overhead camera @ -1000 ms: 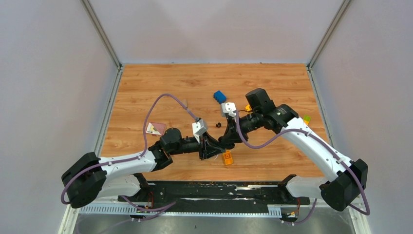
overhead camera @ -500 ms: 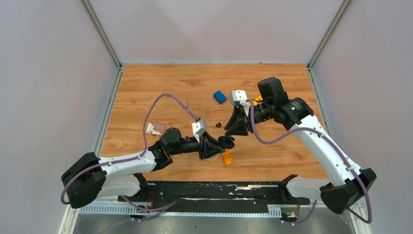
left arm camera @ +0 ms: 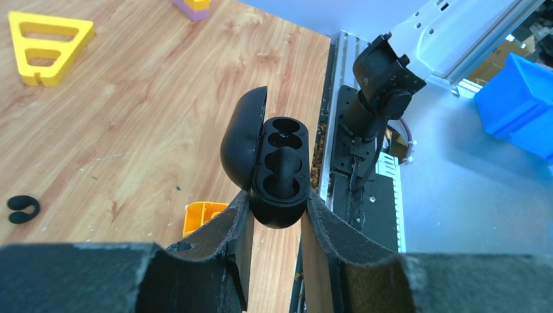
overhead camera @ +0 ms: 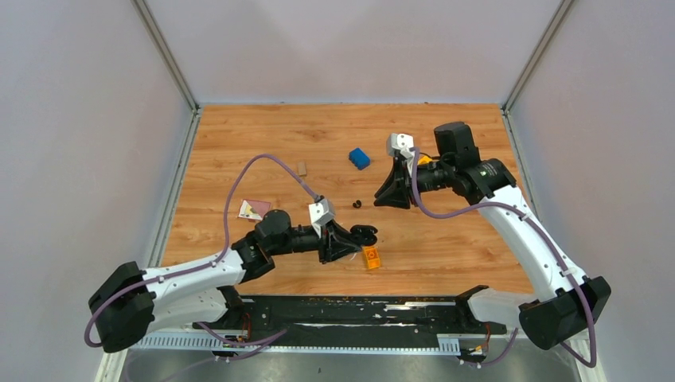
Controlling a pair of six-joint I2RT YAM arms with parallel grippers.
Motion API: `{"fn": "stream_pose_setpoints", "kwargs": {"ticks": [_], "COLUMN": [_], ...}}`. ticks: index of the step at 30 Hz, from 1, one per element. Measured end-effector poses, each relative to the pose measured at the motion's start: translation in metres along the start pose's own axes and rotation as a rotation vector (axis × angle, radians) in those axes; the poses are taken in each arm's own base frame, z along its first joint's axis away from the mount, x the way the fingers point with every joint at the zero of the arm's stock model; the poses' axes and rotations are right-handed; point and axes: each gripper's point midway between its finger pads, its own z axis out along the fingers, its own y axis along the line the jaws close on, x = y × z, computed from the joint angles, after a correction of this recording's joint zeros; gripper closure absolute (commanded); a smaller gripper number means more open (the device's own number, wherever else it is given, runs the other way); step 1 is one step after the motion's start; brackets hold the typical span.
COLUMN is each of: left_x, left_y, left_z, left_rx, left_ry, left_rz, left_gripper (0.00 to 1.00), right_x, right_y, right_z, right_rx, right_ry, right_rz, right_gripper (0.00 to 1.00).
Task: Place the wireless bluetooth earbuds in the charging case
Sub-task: Move the earbud to the center of the board.
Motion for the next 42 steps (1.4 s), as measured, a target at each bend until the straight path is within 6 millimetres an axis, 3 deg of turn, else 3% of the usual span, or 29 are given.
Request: {"fn": "stream_pose_setpoints", "kwargs": {"ticks": [5,14,27,36,42], "left_x": [-0.01,-0.045,-0.098,-0.091,-0.068], "left_y": [-0.007,-0.018,-0.045,-0.032,-0.01], "left_z": [-0.014,-0.046,-0.075,-0.081,-0.107], "left_rx": [-0.001,-0.036,-0.028,-0.105,-0.27], "left_ry": [-0.011,-0.014,-0.124,-0.087,-0.109], "left_rz": [0.074,0.361,0.523,0.49,0.356], "left_gripper": [1.0,1.0,1.0,1.0,1.0], "right_x": [0.004,0.055,0.067,0.083,0.091], "right_y": [-0.008,-0.028,-0.052,-0.065,-0.11], "right_z": [0.001,0.004,-0.002,0.01,0.041], "right_rx": [0.035,0.151,0.247,0.208,0.132], "right_ry": [0.006,0.121,0.16,0.198,0.261], "right_rz": [-0.011,0.059,0.064,0.096,0.089], "right_gripper": [0.78,0.79,0.78,0.76,0.81]}}
